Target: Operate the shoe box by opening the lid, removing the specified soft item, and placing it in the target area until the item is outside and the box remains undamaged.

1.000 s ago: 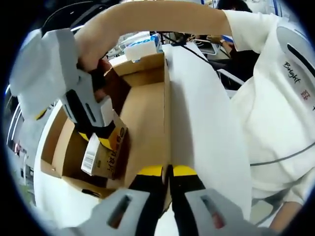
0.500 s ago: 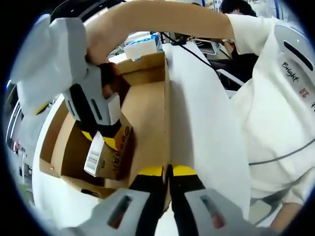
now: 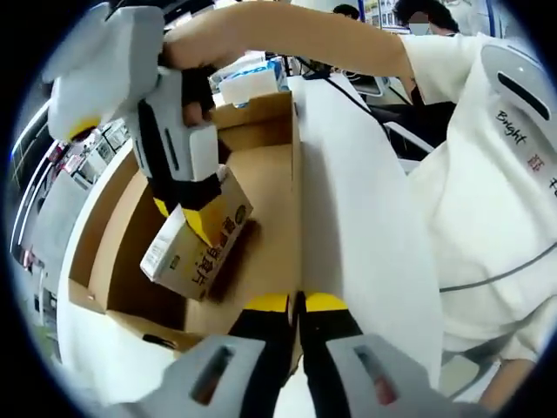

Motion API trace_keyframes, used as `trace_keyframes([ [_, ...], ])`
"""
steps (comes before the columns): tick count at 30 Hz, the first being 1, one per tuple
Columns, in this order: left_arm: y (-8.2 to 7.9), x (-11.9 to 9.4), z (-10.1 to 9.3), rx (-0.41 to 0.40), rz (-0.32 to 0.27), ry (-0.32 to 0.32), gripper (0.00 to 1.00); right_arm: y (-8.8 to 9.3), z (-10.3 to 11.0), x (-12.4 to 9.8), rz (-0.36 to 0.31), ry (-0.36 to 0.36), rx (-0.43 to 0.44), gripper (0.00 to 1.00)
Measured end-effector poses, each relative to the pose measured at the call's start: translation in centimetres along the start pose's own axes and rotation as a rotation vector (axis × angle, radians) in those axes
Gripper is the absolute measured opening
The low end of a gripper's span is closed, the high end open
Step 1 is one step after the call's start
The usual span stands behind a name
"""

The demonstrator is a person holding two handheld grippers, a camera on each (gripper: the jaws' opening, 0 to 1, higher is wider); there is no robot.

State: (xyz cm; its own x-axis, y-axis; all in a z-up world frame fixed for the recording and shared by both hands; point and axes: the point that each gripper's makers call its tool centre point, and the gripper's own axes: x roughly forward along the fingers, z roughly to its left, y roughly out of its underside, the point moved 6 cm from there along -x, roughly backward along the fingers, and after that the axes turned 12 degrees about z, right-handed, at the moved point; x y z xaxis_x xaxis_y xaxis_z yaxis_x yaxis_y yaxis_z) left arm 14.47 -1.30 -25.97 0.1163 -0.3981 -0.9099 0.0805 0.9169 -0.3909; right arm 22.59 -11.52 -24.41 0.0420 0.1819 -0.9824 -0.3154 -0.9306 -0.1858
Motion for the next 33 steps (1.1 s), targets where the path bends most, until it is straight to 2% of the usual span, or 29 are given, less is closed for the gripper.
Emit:
trace_keyframes([
  [4, 0.0, 0.0, 0.0, 0.001, -0.001, -0.003, 0.03, 1.3, 0.5, -0.7, -0.013, 0.010, 0.011, 0.20],
  [7, 0.0, 0.0, 0.0, -0.001, -0.002, -0.002, 0.03, 1.4, 1.1, -0.5, -0.063, -0.032, 0.060, 0.20],
  [8, 0.0, 0.0, 0.0, -0.001, -0.001, -0.001, 0.03, 1.5, 1.2, -0.2, -0.061, -0.024, 0.059, 0.20],
  [9, 0.0, 0.0, 0.0, 0.000, -0.001, -0.002, 0.03, 2.0, 1.6, 0.1, -0.015, -0.036, 0.076, 0.20],
  [18, 0.0, 0.0, 0.0, 0.001, -0.003, -0.007, 0.03, 2.4, 1.6, -0.1, -0.043, 0.050, 0.039, 0.20],
  [20, 0.0, 0.0, 0.0, 0.002, -0.004, -0.008, 0.03, 2.5, 1.7, -0.2, -0.048, 0.067, 0.057, 0.20],
  [26, -0.1, 0.0, 0.0, 0.001, -0.002, -0.008, 0.03, 3.2, 1.9, -1.1, -0.037, 0.081, 0.039, 0.20],
  [29, -0.1, 0.0, 0.0, 0.002, -0.006, -0.011, 0.03, 3.6, 1.7, -1.2, -0.057, 0.105, 0.031, 0.20],
  [33, -0.1, 0.0, 0.0, 0.000, -0.006, -0.010, 0.03, 3.9, 1.6, -1.3, -0.072, 0.087, 0.018, 0.20],
])
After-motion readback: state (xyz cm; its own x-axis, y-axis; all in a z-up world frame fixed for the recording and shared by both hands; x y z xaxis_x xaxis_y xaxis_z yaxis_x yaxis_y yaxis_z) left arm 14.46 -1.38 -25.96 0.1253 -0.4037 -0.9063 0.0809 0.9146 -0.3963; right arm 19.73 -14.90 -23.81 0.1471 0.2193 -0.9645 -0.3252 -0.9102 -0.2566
